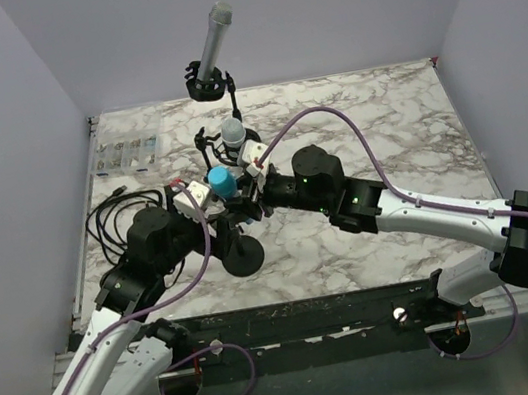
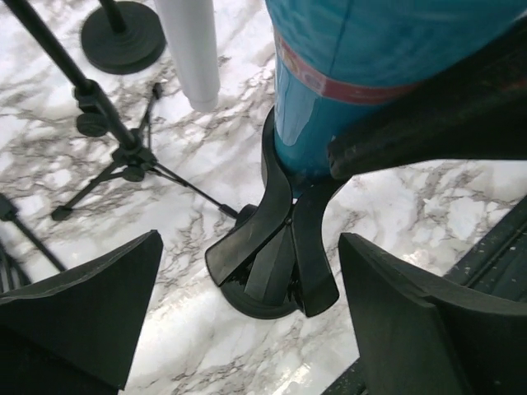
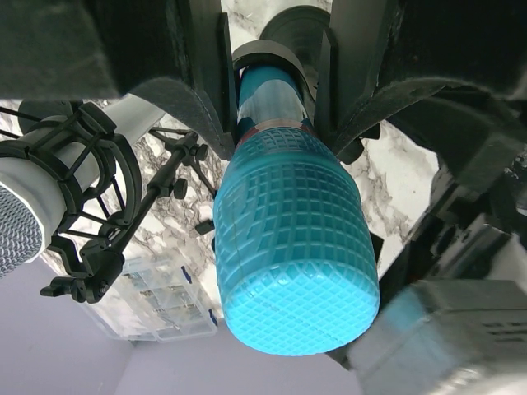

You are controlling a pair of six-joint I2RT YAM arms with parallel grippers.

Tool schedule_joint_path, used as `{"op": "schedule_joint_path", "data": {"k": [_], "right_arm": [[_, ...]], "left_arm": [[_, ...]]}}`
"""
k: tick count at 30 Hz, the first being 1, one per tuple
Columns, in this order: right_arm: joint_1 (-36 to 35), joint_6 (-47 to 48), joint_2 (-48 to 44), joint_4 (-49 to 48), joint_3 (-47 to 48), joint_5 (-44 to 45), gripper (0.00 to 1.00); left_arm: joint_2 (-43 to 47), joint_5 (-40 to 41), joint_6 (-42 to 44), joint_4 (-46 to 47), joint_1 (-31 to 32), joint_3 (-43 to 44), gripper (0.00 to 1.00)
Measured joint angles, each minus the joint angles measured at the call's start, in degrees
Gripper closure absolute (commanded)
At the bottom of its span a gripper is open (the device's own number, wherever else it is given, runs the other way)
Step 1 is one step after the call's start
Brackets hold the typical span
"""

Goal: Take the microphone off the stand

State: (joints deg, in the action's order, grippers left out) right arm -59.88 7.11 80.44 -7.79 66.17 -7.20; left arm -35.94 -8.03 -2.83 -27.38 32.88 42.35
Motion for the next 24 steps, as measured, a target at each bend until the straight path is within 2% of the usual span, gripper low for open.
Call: {"op": "schedule_joint_path", "data": {"k": [2,4,6,7,8,24], "right_arm": [[0.0,0.0,0.0,0.0,0.0,0.0,0.99],[0.0,-0.1,0.0,0.0,0.0,0.0,0.99],[0.2,-0.4,0.0,-0.1,0.0,0.0,0.99],[0.2,-0.6,0.0,-0.1,0.0,-0.1,0.99],[0.2,-1.0,0.0,-0.1,0.0,-0.1,0.99],[0.2,-7.3,-0.3,-4.0,-2.0,3.9,0.99]], "left_arm": [[-1.6,-2.1,0.0,0.3,-1.2,0.3,0.23],[-2.6,-3.9,0.0,0.5,-1.7,0.3,0.39],[-2.8,-5.3,0.1,0.5,-1.8,0.3,0.70],[-2.7,-6.2,-0.1,0.5,-1.8,0.3,0.90],[-2.6,-6.6,0.2,0.6,-1.8,0.3,1.00],[-2.5,-7.2,1.1,0.3,-2.2,0.3,1.00]]}}
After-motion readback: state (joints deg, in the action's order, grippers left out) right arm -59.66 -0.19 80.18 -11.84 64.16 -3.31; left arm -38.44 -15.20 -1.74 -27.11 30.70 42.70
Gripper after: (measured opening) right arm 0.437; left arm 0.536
